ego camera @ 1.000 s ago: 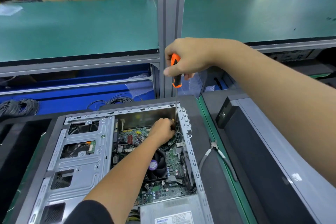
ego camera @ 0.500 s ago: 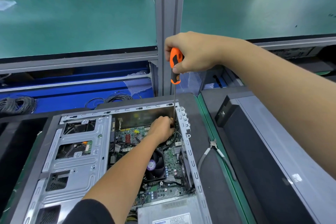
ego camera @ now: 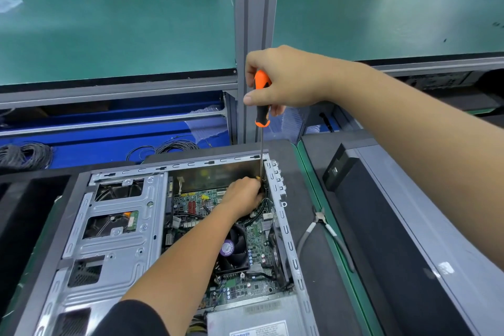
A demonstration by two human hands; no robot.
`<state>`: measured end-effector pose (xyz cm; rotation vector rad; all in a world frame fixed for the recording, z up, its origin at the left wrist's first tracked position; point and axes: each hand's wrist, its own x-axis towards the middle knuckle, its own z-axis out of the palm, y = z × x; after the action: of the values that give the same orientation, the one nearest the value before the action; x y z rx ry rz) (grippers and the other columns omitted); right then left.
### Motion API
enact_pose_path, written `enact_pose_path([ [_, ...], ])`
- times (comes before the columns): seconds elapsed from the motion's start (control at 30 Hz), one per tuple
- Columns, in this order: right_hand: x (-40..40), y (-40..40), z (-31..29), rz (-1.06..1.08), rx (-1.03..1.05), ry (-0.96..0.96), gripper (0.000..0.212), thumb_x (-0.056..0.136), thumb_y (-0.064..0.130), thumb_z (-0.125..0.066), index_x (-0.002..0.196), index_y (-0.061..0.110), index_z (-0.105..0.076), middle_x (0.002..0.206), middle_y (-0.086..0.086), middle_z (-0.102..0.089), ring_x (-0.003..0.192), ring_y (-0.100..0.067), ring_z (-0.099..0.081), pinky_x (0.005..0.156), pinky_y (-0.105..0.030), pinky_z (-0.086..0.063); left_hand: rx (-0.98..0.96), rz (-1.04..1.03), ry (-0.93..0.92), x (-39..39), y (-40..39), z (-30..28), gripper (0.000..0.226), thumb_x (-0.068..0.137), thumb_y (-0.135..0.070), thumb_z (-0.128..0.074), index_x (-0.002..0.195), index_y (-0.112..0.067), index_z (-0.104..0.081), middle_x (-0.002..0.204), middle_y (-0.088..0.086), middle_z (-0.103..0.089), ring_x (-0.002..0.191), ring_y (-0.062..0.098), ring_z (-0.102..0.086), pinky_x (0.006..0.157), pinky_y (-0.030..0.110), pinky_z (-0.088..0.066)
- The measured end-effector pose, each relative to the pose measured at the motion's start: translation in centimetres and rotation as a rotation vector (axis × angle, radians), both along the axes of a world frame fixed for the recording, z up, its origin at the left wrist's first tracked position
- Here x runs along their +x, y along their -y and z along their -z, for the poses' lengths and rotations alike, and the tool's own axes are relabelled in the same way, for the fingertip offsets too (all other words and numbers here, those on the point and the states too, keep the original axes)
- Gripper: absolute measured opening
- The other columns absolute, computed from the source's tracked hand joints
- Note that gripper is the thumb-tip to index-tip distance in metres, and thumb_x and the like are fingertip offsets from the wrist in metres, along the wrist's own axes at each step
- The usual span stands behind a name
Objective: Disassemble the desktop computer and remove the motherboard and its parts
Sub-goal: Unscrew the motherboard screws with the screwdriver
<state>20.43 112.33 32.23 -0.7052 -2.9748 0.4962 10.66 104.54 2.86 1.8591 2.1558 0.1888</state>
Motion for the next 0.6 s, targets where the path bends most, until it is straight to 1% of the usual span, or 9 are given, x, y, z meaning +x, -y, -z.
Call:
enact_pose_path([
  [0.07, 0.0, 0.1, 0.0, 0.005, 0.011, -0.026, 0.026, 0.091, 0.031, -0.065, 0.103, 0.012, -0.052, 0.074, 0.004, -0.066, 0.06, -0.01, -0.069, 0.063, -0.029, -0.056, 0.001, -0.002, -0.005, 0.1, 0.1, 0.0, 0.026, 0.094, -0.031, -0.055, 0.1, -0.006, -0.062, 0.097, 0.016, -0.065, 0.087, 0.038, -0.06, 0.066, 0.036, -0.04],
  [0.17, 0.2, -0.1, -0.1, 0.009, -0.008, -0.073, 0.027, 0.092, 0.031, -0.065, 0.104, 0.011, -0.053, 0.075, 0.006, -0.064, 0.061, -0.009, -0.069, 0.063, -0.03, -0.056, -0.008, -0.043, 0.056, 0.1, 0.1, -0.3, 0.024, 0.093, -0.03, -0.058, 0.099, -0.007, -0.062, 0.093, 0.014, -0.066, 0.083, 0.035, -0.061, 0.065, 0.035, -0.043],
  [0.27, 0.3, -0.4, 0.0, 0.014, -0.015, -0.14, 0.026, 0.091, 0.034, -0.066, 0.101, 0.015, -0.051, 0.075, 0.008, -0.061, 0.057, -0.004, -0.067, 0.056, -0.023, -0.051, -0.026, -0.073, 0.126, -0.2, 0.4, -0.9, 0.02, 0.091, -0.028, -0.06, 0.099, -0.01, -0.061, 0.084, 0.009, -0.063, 0.074, 0.029, -0.057, 0.061, 0.033, -0.04],
  [0.33, 0.3, -0.5, 0.1, 0.032, -0.05, -0.207, 0.028, 0.09, 0.035, -0.067, 0.098, 0.016, -0.049, 0.076, 0.008, -0.059, 0.054, -0.001, -0.065, 0.048, -0.014, -0.045, -0.054, -0.065, 0.157, -0.5, 0.7, -1.5, 0.015, 0.091, -0.025, -0.06, 0.091, -0.01, -0.059, 0.075, 0.004, -0.058, 0.068, 0.026, -0.053, 0.058, 0.032, -0.038],
  [0.4, 0.1, -0.5, 0.2, 0.071, -0.12, -0.286, 0.032, 0.089, 0.037, -0.068, 0.098, 0.014, -0.049, 0.076, 0.005, -0.06, 0.054, -0.002, -0.065, 0.046, -0.012, -0.045, -0.087, -0.055, 0.199, -0.6, 1.0, -2.2, 0.016, 0.093, -0.022, -0.058, 0.081, -0.01, -0.056, 0.069, 0.003, -0.055, 0.062, 0.023, -0.052, 0.054, 0.033, -0.039],
  [0.43, -0.1, -0.5, 0.2, 0.091, -0.165, -0.328, 0.034, 0.088, 0.038, -0.069, 0.097, 0.012, -0.049, 0.074, 0.003, -0.06, 0.053, -0.003, -0.065, 0.047, -0.013, -0.046, -0.098, -0.055, 0.221, -0.7, 1.1, -2.6, 0.018, 0.093, -0.019, -0.057, 0.079, -0.008, -0.056, 0.069, 0.005, -0.056, 0.06, 0.022, -0.051, 0.055, 0.034, -0.042],
  [0.5, -0.4, -0.2, 0.3, 0.109, -0.293, -0.401, 0.032, 0.087, 0.035, -0.072, 0.089, 0.011, -0.05, 0.067, 0.002, -0.057, 0.051, -0.006, -0.062, 0.051, -0.016, -0.05, -0.099, -0.064, 0.244, -0.8, 1.6, -3.7, 0.017, 0.092, -0.015, -0.056, 0.077, -0.007, -0.057, 0.071, 0.008, -0.058, 0.059, 0.02, -0.05, 0.059, 0.037, -0.047],
  [0.57, -0.6, 0.2, 0.5, 0.104, -0.389, -0.409, 0.031, 0.088, 0.029, -0.072, 0.077, 0.013, -0.047, 0.058, 0.002, -0.057, 0.051, -0.01, -0.061, 0.051, -0.019, -0.05, -0.075, -0.076, 0.27, -0.9, 2.2, -4.6, 0.019, 0.089, -0.01, -0.056, 0.07, -0.01, -0.055, 0.069, 0.006, -0.056, 0.06, 0.019, -0.05, 0.063, 0.039, -0.05],
  [0.6, -0.6, 0.5, 0.7, 0.106, -0.408, -0.391, 0.031, 0.089, 0.027, -0.07, 0.075, 0.014, -0.047, 0.056, 0.002, -0.059, 0.052, -0.012, -0.062, 0.05, -0.02, -0.049, -0.064, -0.077, 0.291, -0.9, 2.6, -5.0, 0.019, 0.087, -0.008, -0.057, 0.068, -0.012, -0.055, 0.07, 0.007, -0.057, 0.062, 0.02, -0.052, 0.065, 0.039, -0.051],
])
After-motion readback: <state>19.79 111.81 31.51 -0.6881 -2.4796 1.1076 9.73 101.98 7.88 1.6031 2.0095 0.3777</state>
